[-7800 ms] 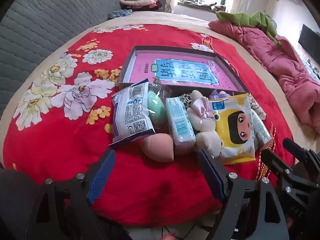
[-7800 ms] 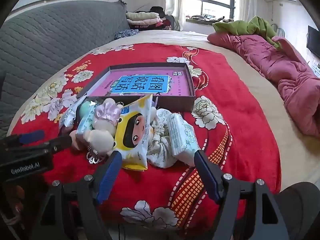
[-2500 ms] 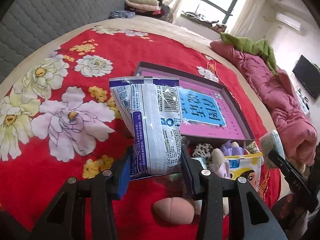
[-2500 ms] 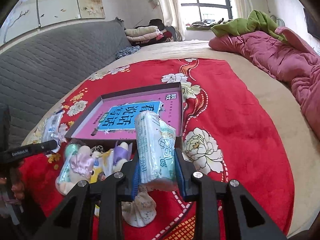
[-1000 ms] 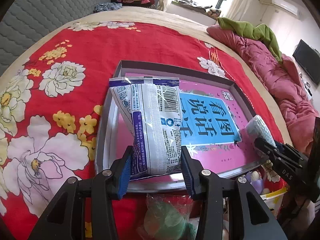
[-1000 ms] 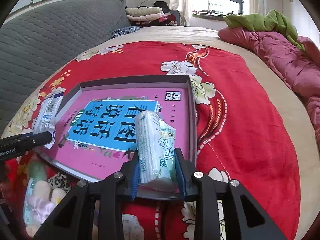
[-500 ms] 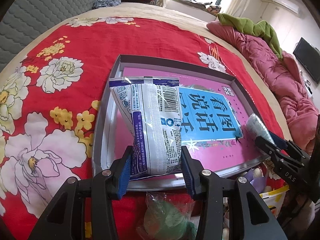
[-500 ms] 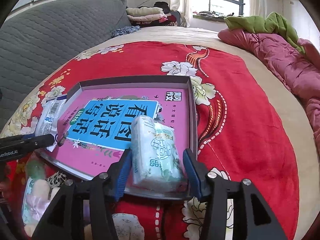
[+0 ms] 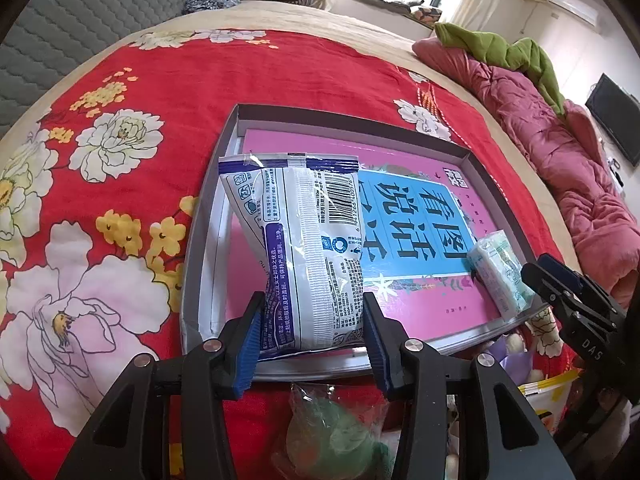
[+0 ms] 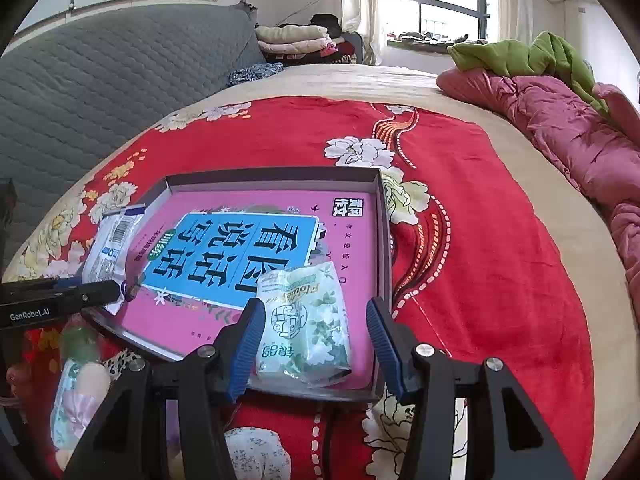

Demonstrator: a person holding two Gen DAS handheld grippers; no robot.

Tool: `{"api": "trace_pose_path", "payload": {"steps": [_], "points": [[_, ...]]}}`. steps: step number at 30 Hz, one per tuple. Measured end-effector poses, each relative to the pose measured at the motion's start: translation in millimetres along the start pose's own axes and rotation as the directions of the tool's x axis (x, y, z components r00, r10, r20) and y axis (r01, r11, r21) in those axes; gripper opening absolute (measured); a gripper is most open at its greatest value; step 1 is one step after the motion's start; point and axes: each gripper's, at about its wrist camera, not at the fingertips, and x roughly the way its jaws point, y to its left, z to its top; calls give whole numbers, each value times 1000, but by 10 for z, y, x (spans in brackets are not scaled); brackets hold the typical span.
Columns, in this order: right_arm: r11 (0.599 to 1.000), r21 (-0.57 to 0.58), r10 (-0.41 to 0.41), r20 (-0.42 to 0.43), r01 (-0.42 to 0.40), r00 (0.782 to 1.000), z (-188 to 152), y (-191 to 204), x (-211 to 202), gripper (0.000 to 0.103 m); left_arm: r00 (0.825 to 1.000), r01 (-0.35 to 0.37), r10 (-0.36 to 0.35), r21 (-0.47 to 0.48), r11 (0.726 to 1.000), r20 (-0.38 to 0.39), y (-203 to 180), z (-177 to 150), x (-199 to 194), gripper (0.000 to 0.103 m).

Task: Organize soft objects
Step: 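Lower the snack bag into the box and open the left gripper while the right withdraws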

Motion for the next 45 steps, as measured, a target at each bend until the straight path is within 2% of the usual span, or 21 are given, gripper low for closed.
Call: {"api": "trace_pose_path", "payload": {"steps": [12, 15, 17, 21, 25, 29, 35, 39, 45], "points": [[1000, 10, -7, 24, 7, 1000, 1, -30, -50, 53, 1000, -19, 19, 16, 1000, 1, -13, 2, 13, 54], [1000, 12, -8, 37, 8, 999, 10, -34, -73, 57, 1000, -13, 13, 10, 1000, 3, -4, 4, 8, 61], [1000, 11, -8, 45, 7, 999, 15, -33, -81, 62, 1000, -10, 10, 3, 1000, 1, 9, 11, 6, 62], [1000, 14, -4, 53, 3, 999, 23, -38, -91, 63, 1000, 0, 0, -11, 1000, 9, 31, 22, -28, 65], [1000, 19, 0, 71, -1, 997, 36, -49, -131, 64, 999, 8, -8, -5, 1000, 33, 25, 30, -93, 67], [1000, 27, 10, 99, -13, 995, 60, -49, -196, 71, 999, -7, 6, 20, 1000, 51, -20, 26, -150, 67], [1000, 27, -1, 122, -3, 992, 68, -43, -270, 71, 991, -27, 23, 27, 999, 132, -35, 24, -375, 71], [1000, 22, -6, 143, 3, 990, 64, -36, -343, 71, 983, -15, 14, 2, 1000, 185, 28, 11, -543, 74], [1000, 20, -6, 163, 3, 987, 55, -4, -438, 71, 978, -32, 35, -18, 999, 206, 81, -83, -717, 75]]}}
